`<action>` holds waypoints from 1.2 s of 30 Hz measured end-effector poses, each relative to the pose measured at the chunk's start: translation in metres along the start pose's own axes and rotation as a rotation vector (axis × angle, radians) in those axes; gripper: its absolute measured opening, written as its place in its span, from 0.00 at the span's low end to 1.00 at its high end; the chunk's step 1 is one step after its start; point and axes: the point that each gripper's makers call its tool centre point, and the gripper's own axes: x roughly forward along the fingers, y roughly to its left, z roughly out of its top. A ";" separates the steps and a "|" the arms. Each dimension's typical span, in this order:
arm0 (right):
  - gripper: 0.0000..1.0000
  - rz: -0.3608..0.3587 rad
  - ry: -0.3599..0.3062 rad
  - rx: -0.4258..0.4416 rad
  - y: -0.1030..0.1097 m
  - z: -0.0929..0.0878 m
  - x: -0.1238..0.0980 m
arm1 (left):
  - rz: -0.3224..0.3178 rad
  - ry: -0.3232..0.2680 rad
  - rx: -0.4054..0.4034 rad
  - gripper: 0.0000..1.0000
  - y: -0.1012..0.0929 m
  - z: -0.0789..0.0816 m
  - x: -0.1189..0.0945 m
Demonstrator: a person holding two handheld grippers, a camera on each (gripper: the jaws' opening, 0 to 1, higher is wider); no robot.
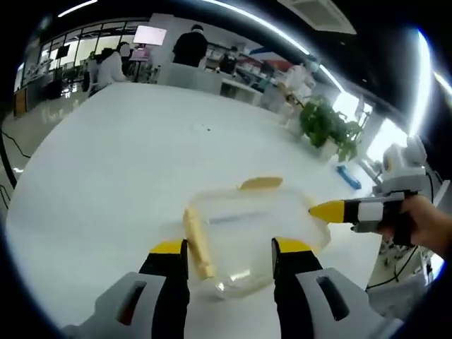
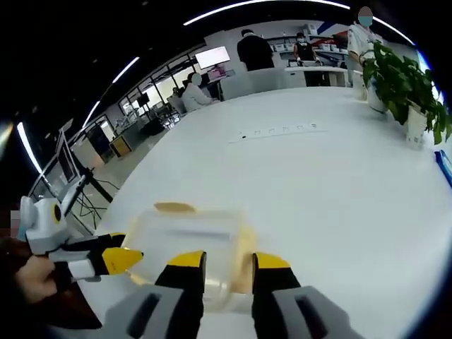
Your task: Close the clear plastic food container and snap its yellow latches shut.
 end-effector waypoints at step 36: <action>0.32 0.017 0.023 -0.064 0.002 0.000 0.002 | -0.019 -0.022 0.039 0.44 0.002 0.002 0.000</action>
